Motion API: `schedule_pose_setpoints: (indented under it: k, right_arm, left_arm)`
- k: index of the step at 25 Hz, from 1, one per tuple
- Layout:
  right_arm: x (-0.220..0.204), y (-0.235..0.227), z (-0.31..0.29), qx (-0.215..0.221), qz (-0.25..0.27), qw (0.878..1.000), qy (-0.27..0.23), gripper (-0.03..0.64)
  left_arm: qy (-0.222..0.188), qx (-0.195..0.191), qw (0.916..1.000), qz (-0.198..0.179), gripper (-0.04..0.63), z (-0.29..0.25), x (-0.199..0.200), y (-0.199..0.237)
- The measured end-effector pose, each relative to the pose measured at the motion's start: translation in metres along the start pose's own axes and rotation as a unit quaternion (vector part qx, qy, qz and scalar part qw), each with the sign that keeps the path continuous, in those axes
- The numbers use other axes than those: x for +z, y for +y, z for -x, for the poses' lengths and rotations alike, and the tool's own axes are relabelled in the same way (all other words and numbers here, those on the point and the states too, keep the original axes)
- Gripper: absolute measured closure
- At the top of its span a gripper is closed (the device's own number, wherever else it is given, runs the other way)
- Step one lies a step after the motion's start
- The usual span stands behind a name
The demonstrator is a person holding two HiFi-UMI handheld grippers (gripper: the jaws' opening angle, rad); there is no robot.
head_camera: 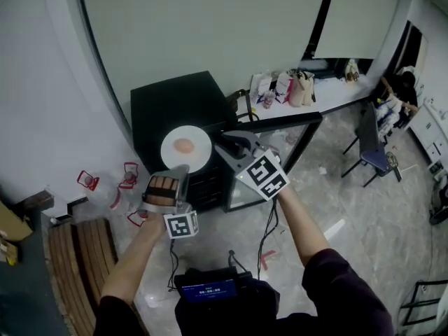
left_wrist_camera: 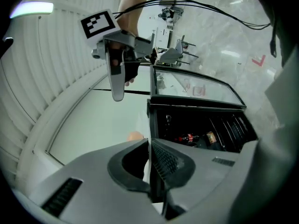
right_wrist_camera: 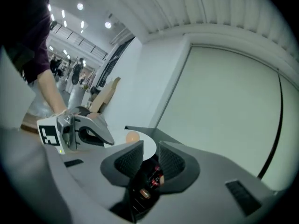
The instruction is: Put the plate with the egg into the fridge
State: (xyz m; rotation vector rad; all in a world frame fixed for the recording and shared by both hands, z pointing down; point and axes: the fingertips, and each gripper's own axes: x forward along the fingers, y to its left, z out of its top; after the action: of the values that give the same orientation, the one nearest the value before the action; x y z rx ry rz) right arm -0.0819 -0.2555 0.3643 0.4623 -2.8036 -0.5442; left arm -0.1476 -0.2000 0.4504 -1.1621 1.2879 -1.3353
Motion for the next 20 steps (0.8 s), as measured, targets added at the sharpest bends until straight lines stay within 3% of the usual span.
schedule_pose_setpoints:
  k: [2,5,8,13,20]
  right_arm:
    - [-0.011,0.001,0.017,0.007,-0.079,0.997,-0.024,0.512]
    - [-0.027,0.007,0.036,0.023,-0.207,0.976,-0.059,0.512]
    - [-0.042,0.015,0.048,0.029,-0.276,0.958,-0.076,0.512]
    - [-0.061,0.021,0.05,0.028,-0.31,0.947,-0.072,0.512]
    - [-0.081,0.028,0.038,0.024,-0.321,0.945,-0.059,0.512]
  left_arm:
    - [0.01,0.003,0.9998,0.014,0.577,0.004,0.009,-0.009]
    - [0.018,-0.005,0.9997,0.015,0.577,0.012,0.025,-0.017]
    - [0.012,-0.018,0.9997,0.016,0.577,0.021,0.041,-0.029]
    - [0.007,-0.024,0.9996,0.011,0.577,0.025,0.047,-0.044]
    - [0.005,-0.02,0.9998,-0.007,0.577,0.014,0.033,-0.055]
